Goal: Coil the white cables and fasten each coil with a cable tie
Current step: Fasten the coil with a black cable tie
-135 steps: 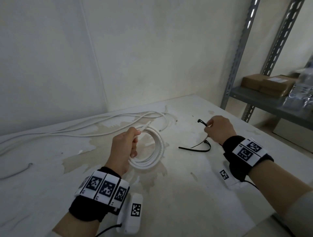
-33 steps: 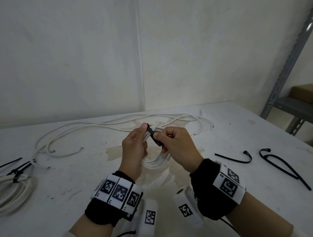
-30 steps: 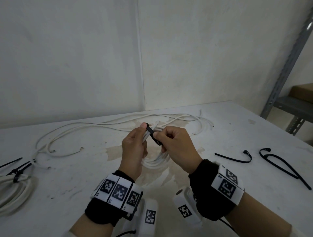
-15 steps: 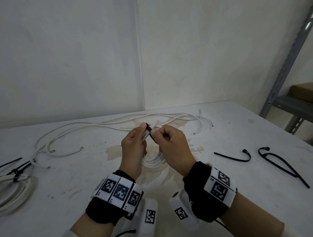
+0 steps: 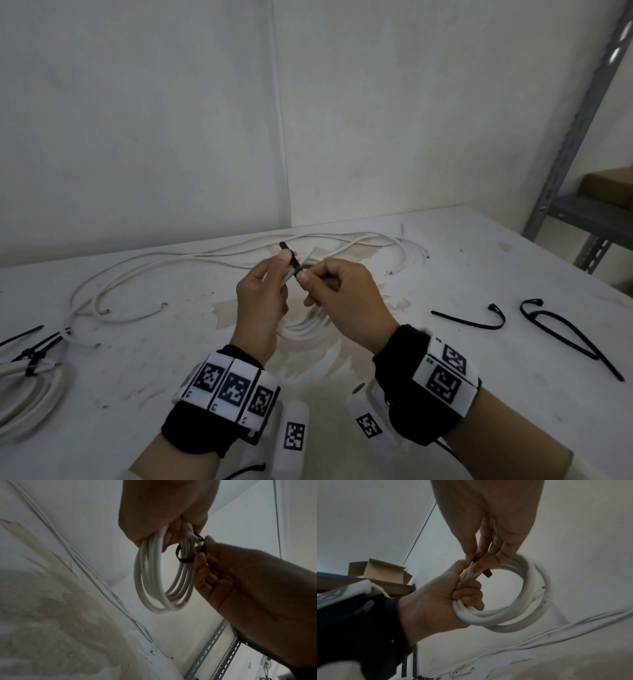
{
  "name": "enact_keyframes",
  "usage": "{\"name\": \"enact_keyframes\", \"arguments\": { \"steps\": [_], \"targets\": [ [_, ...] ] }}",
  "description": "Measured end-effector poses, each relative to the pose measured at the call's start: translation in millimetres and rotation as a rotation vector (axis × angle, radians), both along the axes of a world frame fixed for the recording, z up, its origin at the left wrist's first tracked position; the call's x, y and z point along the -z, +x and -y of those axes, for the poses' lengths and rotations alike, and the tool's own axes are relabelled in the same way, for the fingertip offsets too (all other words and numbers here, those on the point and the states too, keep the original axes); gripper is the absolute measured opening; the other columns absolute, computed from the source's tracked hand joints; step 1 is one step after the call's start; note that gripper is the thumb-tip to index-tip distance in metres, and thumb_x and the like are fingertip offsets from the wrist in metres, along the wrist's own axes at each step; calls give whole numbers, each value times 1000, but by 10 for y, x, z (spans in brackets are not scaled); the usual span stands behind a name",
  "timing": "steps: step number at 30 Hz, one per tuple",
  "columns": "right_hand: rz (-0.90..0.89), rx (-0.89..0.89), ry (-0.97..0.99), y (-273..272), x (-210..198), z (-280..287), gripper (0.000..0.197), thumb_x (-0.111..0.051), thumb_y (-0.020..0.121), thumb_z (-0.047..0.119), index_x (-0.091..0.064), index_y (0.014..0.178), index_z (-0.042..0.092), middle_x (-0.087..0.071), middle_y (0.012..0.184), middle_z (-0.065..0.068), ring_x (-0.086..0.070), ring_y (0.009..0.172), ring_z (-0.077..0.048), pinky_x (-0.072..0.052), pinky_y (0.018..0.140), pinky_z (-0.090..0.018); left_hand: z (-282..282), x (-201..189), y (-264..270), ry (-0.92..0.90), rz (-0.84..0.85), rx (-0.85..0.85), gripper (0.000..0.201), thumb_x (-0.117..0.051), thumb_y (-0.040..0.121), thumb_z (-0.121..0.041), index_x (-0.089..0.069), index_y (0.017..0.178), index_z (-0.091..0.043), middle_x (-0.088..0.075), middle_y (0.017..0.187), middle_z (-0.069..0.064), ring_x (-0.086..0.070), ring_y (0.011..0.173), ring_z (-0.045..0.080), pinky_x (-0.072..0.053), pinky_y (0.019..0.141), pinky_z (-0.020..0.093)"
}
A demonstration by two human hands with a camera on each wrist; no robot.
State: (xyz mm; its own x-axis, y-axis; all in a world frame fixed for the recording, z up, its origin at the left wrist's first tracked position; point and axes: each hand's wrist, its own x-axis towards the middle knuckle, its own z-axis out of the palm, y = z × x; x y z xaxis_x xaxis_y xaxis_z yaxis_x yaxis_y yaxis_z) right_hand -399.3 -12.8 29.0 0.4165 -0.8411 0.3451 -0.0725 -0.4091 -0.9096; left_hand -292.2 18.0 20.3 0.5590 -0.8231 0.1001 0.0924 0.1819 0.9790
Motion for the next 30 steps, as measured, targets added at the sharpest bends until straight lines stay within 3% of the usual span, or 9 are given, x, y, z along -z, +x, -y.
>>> {"name": "enact_keyframes", "arguments": {
  "steps": [4, 8, 12, 16, 19, 21, 24, 27, 30],
  "targets": [
    [4, 23, -23, 2, 5, -23, 23, -64, 85, 16, -57, 64, 23, -58, 57, 5, -57, 47, -1, -42, 50, -11, 2, -4, -15, -18, -11, 0, 29, -54, 91, -26, -60, 64, -16, -31, 40, -8, -26, 37, 6, -23, 40, 20],
    [64, 51, 29, 38, 8, -9, 24, -64, 85, 15, -58, 62, 17, -58, 59, -2, -55, 43, -3, -42, 48, -13, -20, 11, -62, -12, 27, 8, 30, -54, 90, -26, -60, 62, -16, -34, 39, -10, -27, 39, 6, -24, 38, 19],
    [46, 32, 19, 39, 30, -55, 21, -67, 83, 18, -60, 64, 21, -61, 61, 2, -56, 45, -3, -43, 50, -14, -43, 20, -12, -8, 58, 17, 36, -55, 90, -26, -59, 55, -22, -33, 40, -9, -27, 40, 8, -25, 39, 19],
    [162, 140, 10, -65, -68, 17, 18, -70, 79, 26, -63, 69, 13, -63, 65, -2, -51, 54, -7, -42, 54, -19, -44, -48, 54, 10, 87, 57, 25, -56, 89, -27, -65, 67, -18, -31, 38, -11, -26, 39, 7, -23, 39, 18],
    [92, 115, -1, -98, -178, 117, 17, -61, 87, 26, -62, 72, 17, -57, 67, 6, -47, 55, 0, -38, 57, -12, -59, -60, 41, 18, 139, 107, 19, -57, 89, -25, -68, 76, -17, -37, 37, -12, -28, 37, 3, -25, 39, 16],
    [-19, 18, 6, -77, -219, 133, 18, -57, 90, 19, -65, 75, 13, -60, 71, 4, -51, 61, 1, -40, 61, -10, -66, -52, 14, 18, 163, 130, 17, -57, 89, -23, -68, 77, -18, -42, 37, -12, -30, 36, 3, -27, 39, 14],
    [12, -71, 89, -74, -238, 132, 14, -55, 88, 7, -67, 80, 5, -64, 77, -8, -57, 69, -5, -45, 62, -8, -79, -48, 4, 13, 179, 147, 16, -58, 89, -21, -68, 76, -18, -44, 37, -11, -30, 35, 3, -27, 38, 14],
    [40, -80, 95, -75, -245, 112, 16, -55, 88, 5, -65, 76, 7, -61, 70, -2, -54, 59, 2, -42, 58, -7, -93, -55, 21, 18, 189, 145, 16, -59, 87, -22, -68, 74, -19, -40, 37, -11, -29, 36, 4, -26, 38, 15],
    [15, -34, 38, -45, -288, 107, 18, -56, 87, 8, -63, 71, 11, -57, 67, 1, -52, 62, -4, -43, 60, -13, -89, -109, 14, 0, 207, 152, 17, -59, 88, -21, -68, 73, -18, -40, 38, -12, -30, 37, 3, -27, 39, 14]
  ]
}}
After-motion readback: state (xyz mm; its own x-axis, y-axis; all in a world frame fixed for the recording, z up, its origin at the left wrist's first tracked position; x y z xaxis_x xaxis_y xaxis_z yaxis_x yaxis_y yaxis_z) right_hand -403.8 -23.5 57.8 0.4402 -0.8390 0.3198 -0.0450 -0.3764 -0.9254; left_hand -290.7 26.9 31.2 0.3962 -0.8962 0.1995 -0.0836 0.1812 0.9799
